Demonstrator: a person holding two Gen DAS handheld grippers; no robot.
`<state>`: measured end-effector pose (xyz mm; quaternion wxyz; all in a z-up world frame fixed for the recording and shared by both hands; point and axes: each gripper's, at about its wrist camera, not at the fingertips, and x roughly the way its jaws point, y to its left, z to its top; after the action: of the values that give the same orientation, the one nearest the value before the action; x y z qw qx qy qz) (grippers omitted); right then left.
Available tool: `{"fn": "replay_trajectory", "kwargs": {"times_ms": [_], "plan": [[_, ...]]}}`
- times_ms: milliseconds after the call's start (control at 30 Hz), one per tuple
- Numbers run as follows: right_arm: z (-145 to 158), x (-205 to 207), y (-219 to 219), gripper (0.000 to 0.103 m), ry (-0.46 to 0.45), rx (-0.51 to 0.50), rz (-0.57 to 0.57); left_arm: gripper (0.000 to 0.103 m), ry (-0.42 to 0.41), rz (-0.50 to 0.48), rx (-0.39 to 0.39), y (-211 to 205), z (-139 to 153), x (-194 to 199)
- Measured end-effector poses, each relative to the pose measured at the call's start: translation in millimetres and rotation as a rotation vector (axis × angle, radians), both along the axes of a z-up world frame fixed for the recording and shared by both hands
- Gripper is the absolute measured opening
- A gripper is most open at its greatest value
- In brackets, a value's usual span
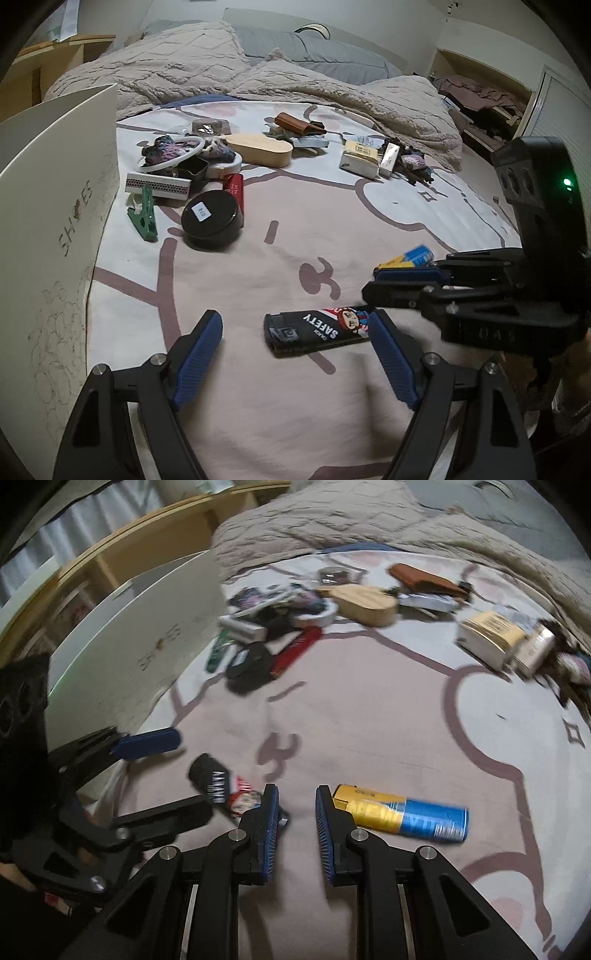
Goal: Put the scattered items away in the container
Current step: 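Grasp the black SAFETY lighter with the left gripper while right approaches yellow-blue lighter, then grasp the yellow-blue lighter with the right gripper while left holds black lighter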
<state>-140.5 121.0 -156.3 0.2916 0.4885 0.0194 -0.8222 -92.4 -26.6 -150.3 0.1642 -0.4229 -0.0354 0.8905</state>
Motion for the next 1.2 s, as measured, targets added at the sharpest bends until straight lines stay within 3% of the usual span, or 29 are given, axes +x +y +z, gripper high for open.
{"fn": "replay_trajectory", "kwargs": {"times_ms": [267, 533, 600, 633, 667, 867, 1033, 1200], "plan": [[3, -2, 35, 0.021, -0.006, -0.010, -0.080, 0.088, -0.002, -0.050, -0.056, 28, -6, -2], [17, 3, 59, 0.022, 0.079, 0.056, -0.091, 0.090, -0.027, -0.034, -0.121, 43, -17, -9], [18, 3, 63, 0.048, 0.114, 0.090, -0.066, 0.090, -0.030, -0.028, -0.123, 43, -18, -9], [19, 3, 64, 0.079, 0.147, 0.121, -0.055, 0.090, -0.031, -0.026, -0.122, 42, -18, -10], [20, 4, 65, 0.087, 0.177, 0.140, -0.046, 0.090, -0.033, -0.025, -0.121, 42, -19, -10], [19, -8, 63, 0.087, 0.231, 0.215, 0.033, 0.095, -0.059, -0.019, -0.100, 40, -24, -14], [4, -20, 53, 0.087, 0.214, 0.259, 0.077, 0.103, -0.080, -0.021, -0.073, 40, -26, -16], [-9, -23, 47, 0.090, 0.194, 0.278, 0.087, 0.103, -0.080, -0.014, -0.059, 39, -25, -17]]}}
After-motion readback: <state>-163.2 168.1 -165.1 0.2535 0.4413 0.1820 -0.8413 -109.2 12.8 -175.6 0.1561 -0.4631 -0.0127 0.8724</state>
